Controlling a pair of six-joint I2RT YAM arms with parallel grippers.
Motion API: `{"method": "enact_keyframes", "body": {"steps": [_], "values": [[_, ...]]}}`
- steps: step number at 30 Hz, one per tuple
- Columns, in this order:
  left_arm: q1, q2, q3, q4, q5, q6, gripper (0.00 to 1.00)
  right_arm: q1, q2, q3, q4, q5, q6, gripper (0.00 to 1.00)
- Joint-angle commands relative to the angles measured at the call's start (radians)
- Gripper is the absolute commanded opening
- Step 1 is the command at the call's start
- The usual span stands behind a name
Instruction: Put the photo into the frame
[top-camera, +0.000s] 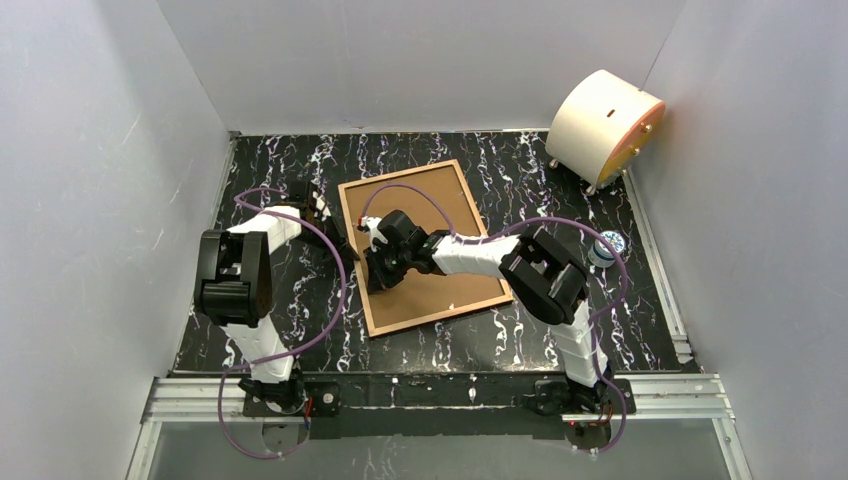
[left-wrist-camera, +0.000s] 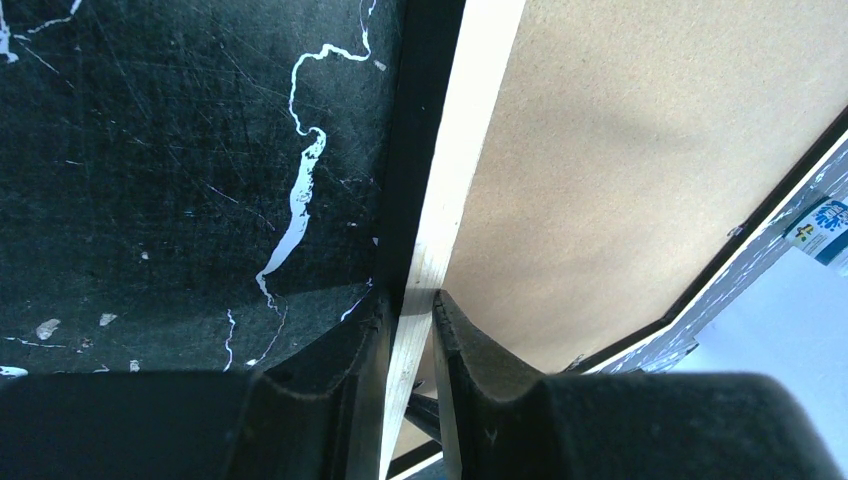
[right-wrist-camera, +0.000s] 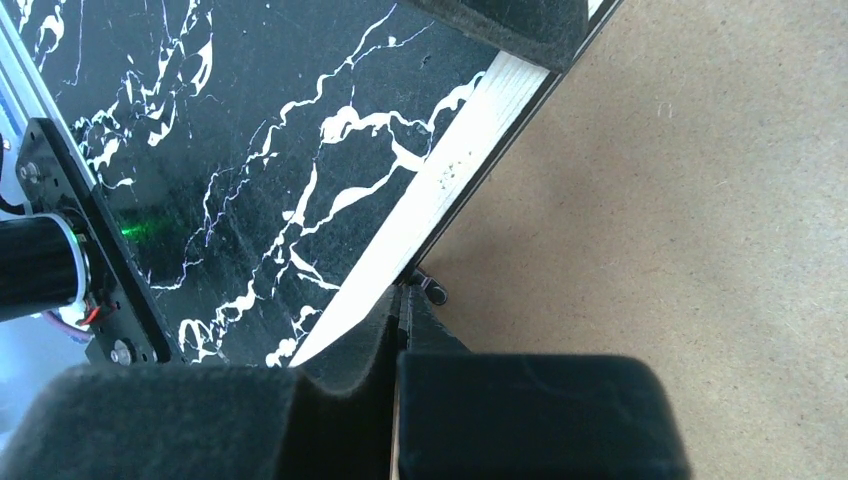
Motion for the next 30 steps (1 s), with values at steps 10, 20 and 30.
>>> {"method": "enact_keyframes", "body": {"steps": [10, 20, 30], "values": [[-0.002, 0.005, -0.021, -0.060, -0.023, 0.016, 0.18, 0.003, -0.023, -0.015, 0.130, 0.088, 0.024, 0.19], [-0.002, -0.032, -0.040, -0.054, 0.018, -0.022, 0.17, -0.017, -0.231, -0.201, 0.182, 0.119, 0.259, 0.35], [-0.006, -0.106, -0.169, 0.024, 0.122, -0.056, 0.11, -0.016, -0.323, -0.327, 0.100, 0.184, 0.663, 0.62]]}}
